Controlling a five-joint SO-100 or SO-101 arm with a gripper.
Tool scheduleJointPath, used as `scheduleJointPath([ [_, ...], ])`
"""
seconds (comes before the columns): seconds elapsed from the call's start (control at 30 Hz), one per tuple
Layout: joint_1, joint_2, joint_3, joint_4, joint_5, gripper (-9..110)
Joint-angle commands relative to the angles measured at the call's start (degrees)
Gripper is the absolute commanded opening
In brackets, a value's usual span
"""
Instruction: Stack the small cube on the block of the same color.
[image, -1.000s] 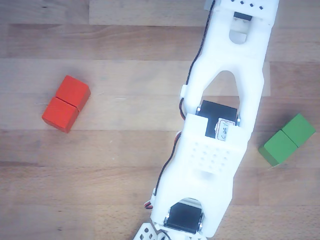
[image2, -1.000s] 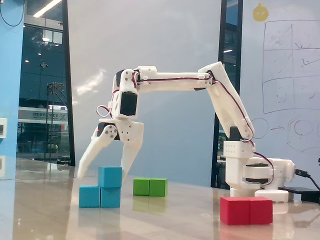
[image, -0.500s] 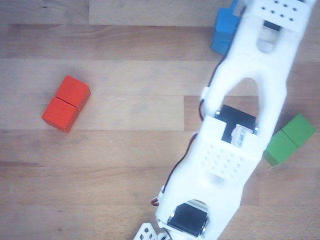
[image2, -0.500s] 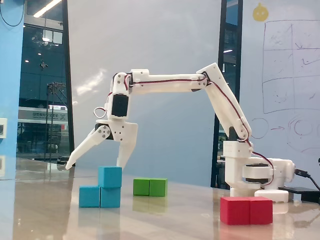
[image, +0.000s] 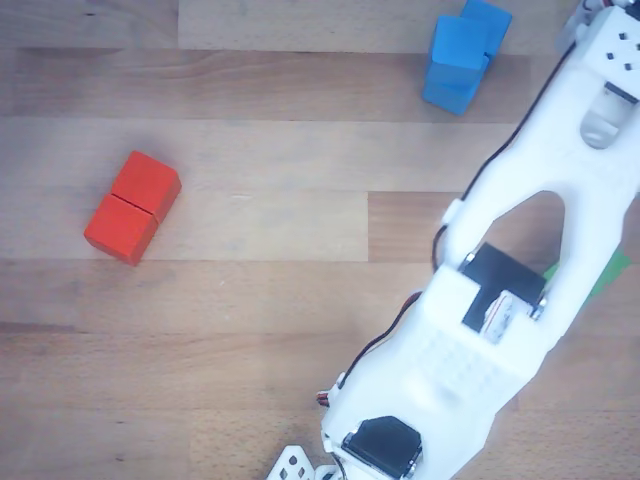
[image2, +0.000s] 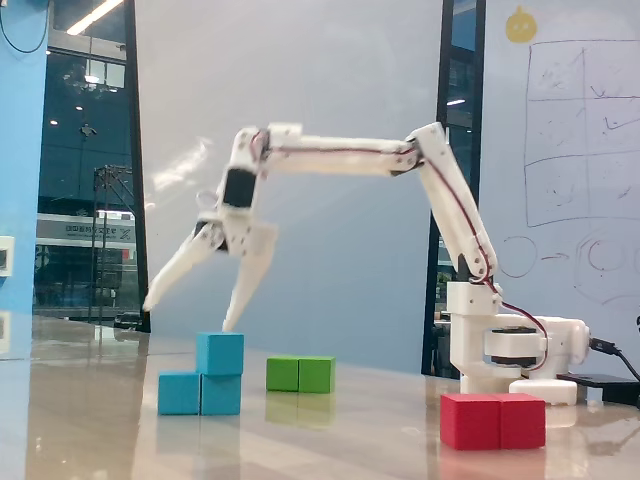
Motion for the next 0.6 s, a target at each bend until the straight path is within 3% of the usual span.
scheduleJointPath([
  [0.0,-5.3,17.1,7.0,1.4,3.3,18],
  [0.23,-12.7,33.0,23.7,-1.0,8.8,3],
  [0.57,-22.9,55.3,43.6,-1.6,9.0,2],
])
